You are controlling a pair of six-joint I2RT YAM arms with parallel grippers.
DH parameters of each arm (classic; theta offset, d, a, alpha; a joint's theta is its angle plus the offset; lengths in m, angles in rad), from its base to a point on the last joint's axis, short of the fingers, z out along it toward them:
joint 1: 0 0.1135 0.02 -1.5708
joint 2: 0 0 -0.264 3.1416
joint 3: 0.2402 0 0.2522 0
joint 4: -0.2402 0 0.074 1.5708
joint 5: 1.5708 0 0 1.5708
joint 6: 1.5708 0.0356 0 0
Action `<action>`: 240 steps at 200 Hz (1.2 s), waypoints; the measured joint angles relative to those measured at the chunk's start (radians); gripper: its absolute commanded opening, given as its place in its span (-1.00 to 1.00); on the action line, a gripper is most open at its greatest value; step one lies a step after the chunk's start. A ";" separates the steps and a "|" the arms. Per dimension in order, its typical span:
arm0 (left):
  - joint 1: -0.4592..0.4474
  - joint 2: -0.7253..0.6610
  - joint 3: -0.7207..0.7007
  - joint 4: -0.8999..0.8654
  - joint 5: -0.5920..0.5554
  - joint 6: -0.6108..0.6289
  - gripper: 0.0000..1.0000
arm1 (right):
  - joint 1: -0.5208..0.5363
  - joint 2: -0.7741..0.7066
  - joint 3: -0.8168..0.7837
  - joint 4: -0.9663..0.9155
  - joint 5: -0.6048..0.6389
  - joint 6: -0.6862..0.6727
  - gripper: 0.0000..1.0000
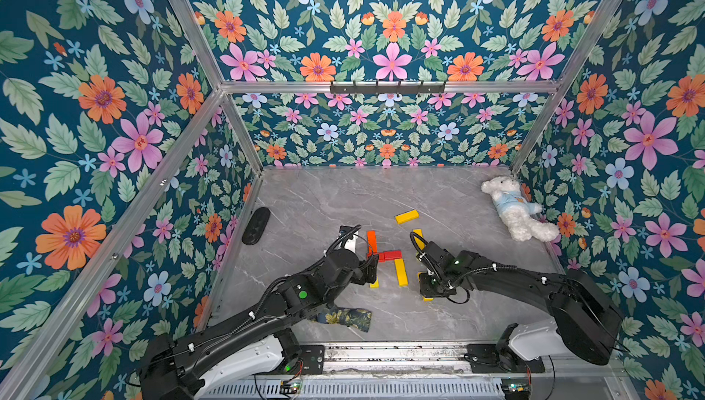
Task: Assemble the letter h with building blocks
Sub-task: Assemble the building block at the center of the board.
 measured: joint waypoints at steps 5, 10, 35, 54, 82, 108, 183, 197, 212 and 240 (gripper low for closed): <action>0.000 -0.002 -0.002 0.000 0.000 0.000 0.99 | -0.003 0.006 0.003 0.002 0.002 -0.001 -0.54; 0.000 -0.003 -0.003 0.000 0.000 0.000 0.99 | -0.006 0.011 0.006 0.004 0.002 -0.002 -0.54; 0.000 -0.007 -0.003 0.000 0.001 0.000 0.99 | -0.035 0.033 0.019 0.018 0.003 -0.015 -0.54; 0.000 -0.009 -0.003 0.000 0.001 0.000 0.99 | -0.048 0.049 0.031 0.018 0.016 -0.021 -0.54; 0.000 -0.017 -0.006 0.000 0.002 0.000 0.99 | -0.055 0.067 0.046 0.019 0.023 -0.035 -0.55; 0.000 -0.022 -0.006 0.000 0.002 0.000 0.99 | -0.057 0.083 0.053 0.020 0.025 -0.042 -0.55; 0.000 -0.025 -0.006 0.000 0.000 0.000 0.99 | -0.064 0.114 0.072 0.021 0.041 -0.045 -0.56; 0.000 -0.025 -0.006 0.000 0.000 0.000 0.99 | -0.064 0.124 0.078 0.021 0.047 -0.045 -0.55; 0.000 -0.025 -0.006 0.000 0.000 0.000 0.99 | -0.066 0.134 0.083 0.022 0.050 -0.045 -0.55; 0.000 -0.029 -0.006 -0.001 -0.001 0.000 0.99 | -0.067 0.139 0.086 0.024 0.050 -0.045 -0.54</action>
